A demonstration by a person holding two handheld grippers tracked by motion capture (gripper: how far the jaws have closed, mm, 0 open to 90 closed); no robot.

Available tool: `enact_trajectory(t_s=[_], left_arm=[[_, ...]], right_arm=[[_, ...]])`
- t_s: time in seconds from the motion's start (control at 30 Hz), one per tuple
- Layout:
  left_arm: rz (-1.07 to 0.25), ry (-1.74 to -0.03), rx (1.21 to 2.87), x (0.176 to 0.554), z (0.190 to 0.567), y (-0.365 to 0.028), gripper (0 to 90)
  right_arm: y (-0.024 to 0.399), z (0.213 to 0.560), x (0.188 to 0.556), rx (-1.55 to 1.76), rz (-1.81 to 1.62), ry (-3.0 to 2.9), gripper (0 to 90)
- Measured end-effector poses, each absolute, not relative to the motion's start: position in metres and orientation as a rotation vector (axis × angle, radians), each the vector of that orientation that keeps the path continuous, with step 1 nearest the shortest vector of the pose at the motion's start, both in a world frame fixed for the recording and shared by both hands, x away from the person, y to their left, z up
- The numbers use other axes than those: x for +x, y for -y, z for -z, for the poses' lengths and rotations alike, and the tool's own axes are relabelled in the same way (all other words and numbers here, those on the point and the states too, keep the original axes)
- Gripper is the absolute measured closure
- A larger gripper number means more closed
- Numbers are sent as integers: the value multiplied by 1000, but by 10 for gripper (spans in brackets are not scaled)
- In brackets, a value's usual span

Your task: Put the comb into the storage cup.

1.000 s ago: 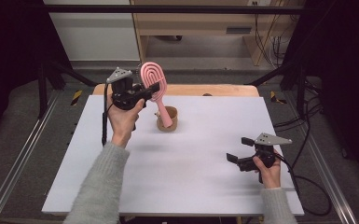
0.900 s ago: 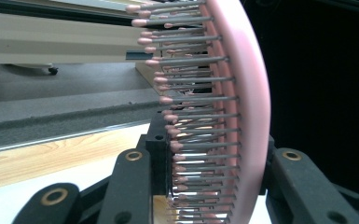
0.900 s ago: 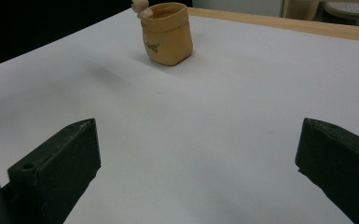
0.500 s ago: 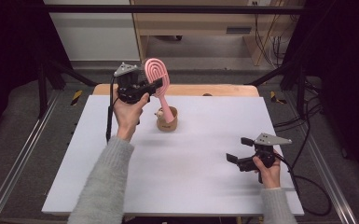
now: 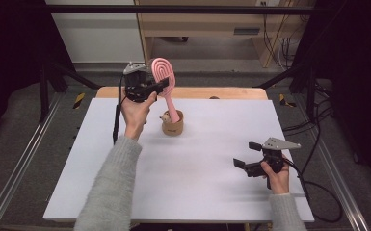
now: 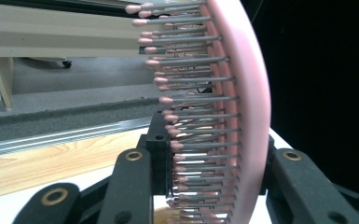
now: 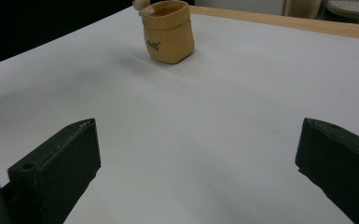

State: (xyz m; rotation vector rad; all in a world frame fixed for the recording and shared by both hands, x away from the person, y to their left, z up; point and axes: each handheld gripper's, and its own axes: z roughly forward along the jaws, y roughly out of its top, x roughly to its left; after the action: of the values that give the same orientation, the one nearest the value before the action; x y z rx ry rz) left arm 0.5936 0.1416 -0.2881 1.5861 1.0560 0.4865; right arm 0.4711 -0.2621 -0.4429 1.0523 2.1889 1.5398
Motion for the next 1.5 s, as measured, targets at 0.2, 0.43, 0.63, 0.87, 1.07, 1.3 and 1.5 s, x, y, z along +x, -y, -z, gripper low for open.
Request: enact_trajectory(t_s=[0.2,0.43,0.63,0.87,1.07,1.3,1.5], left_arm=[[-497,-1057,1586,599,290,-141,628],[-503,-1070,1587,605,292,-140,628],[-509,-1081,1586,610,295,-141,628],[-514,-1081,1593,613,298,-138,628],[-520,-1082,1601,616,301,-136,628],[-526,-1070,1610,619,299,-131,628],[-531,-1069,1616,623,302,-127,628]], right_arm=[[262,443,471,1053,-1537,-2191,3],[262,443,471,1050,-1537,-2189,3],[262,443,471,1051,-1540,-2186,3],[262,443,471,1046,-1538,-2182,3],[262,443,471,1048,-1535,-2184,3],[262,443,470,1048,-1537,-2183,3],[263,442,470,1044,-1534,-2181,3]])
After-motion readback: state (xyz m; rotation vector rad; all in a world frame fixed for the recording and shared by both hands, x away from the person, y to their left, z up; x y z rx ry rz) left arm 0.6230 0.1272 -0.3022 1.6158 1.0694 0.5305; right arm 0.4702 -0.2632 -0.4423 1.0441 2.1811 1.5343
